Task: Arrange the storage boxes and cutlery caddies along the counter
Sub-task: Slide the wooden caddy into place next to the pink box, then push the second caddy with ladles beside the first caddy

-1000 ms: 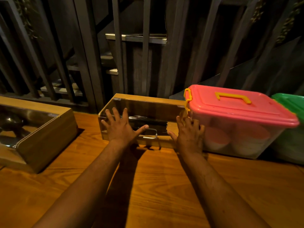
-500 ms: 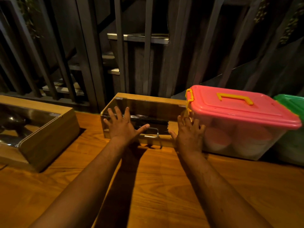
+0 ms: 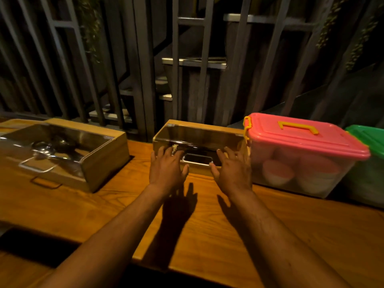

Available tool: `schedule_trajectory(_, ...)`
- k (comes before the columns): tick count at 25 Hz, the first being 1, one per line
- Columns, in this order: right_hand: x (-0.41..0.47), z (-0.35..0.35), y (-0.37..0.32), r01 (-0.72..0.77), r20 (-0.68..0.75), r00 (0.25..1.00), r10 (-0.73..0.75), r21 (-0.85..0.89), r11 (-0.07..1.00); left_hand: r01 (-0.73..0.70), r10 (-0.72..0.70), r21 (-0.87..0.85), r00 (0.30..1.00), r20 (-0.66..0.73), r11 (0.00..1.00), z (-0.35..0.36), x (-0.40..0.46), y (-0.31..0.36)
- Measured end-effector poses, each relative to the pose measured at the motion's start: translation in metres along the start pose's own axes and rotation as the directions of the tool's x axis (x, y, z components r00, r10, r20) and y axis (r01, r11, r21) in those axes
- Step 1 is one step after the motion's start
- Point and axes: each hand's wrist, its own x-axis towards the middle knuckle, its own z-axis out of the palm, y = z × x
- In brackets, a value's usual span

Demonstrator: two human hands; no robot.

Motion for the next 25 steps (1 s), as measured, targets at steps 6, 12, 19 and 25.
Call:
schedule_trajectory(6,-0.052,-0.029,-0.066,0.167,-0.056,0.985,-0.161,0.135,0.977,0.136,-0.131,0.072,0.989,-0.069,0.988,-0.059,-0.083,-0.042)
schedule_trajectory(12,-0.114,-0.046,-0.119,0.261,-0.108,0.964,-0.241,0.241,0.935,0.209,-0.197,0.155,0.976,-0.089,0.966,-0.116,-0.173,-0.086)
schedule_trajectory(19,-0.143,-0.056,-0.194,0.300,-0.073,0.954,-0.291,0.255,0.919,0.254,-0.241,0.132,0.965,-0.103,0.958,-0.148,-0.210,-0.148)
schedule_trajectory(25,-0.126,-0.036,-0.290,0.251,-0.094,0.968,-0.234,0.246,0.936,0.235,-0.226,0.078,0.969,-0.100,0.969,-0.157,-0.193,-0.239)
